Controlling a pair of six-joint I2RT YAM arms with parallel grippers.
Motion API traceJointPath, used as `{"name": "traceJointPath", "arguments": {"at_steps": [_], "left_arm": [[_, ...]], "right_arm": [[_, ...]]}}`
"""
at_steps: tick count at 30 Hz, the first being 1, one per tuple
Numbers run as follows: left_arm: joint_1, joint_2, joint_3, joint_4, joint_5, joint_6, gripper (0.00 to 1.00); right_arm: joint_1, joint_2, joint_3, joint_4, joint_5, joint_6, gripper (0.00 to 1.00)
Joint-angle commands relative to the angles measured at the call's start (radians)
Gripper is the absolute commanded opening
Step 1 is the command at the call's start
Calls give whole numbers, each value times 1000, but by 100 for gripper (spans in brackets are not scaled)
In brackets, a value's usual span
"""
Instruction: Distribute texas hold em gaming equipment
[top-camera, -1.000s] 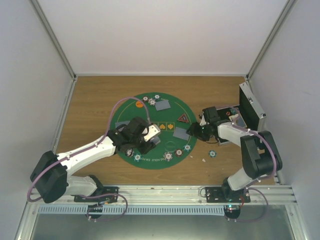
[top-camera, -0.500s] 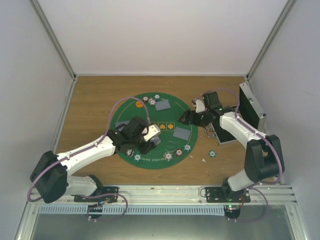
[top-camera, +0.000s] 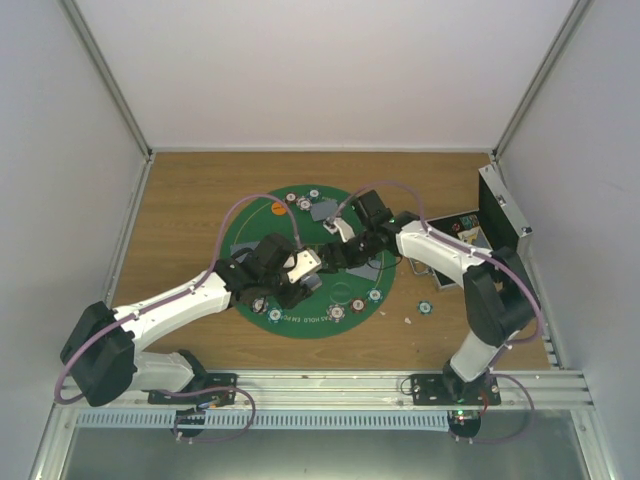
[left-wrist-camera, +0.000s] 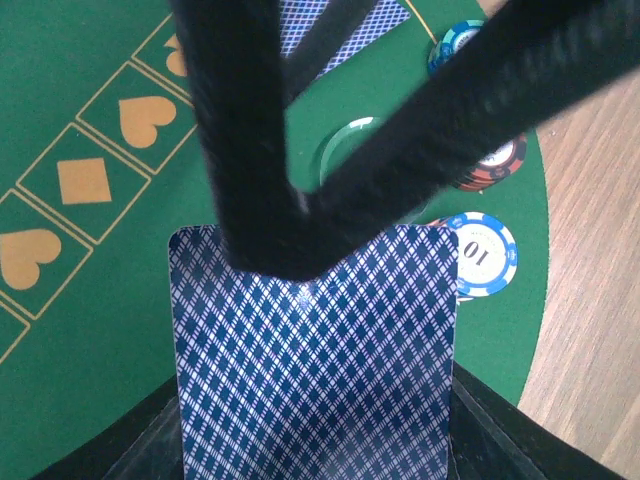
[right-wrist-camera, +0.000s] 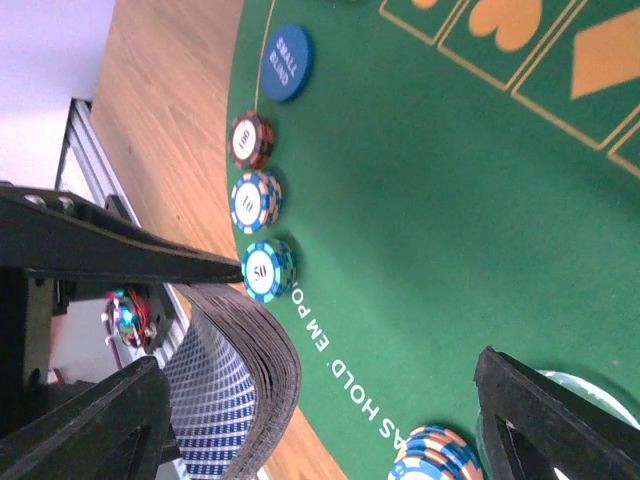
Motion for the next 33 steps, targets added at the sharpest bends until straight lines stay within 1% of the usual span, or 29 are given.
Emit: {"name": "traceJointPath", "arguments": {"at_steps": [1,10,18,24,33], "left_arm": [[5,-41,-5,35,14,7,55],[3,-51,1,30,11,1,56],[3,-52,1,30,10,2,55],[3,-56,-3,32,7,3,55],[3,-54,-4,34,6,4,55]], "right_arm": [[18,31,25,-58,-22,-52,83],[44,55,42,-85,10,-80,81],[47,46,50,-105,118,-76,75],[43,25,45,-117,166,-68,72],[3,1,33,-118,152,-71,71]]}}
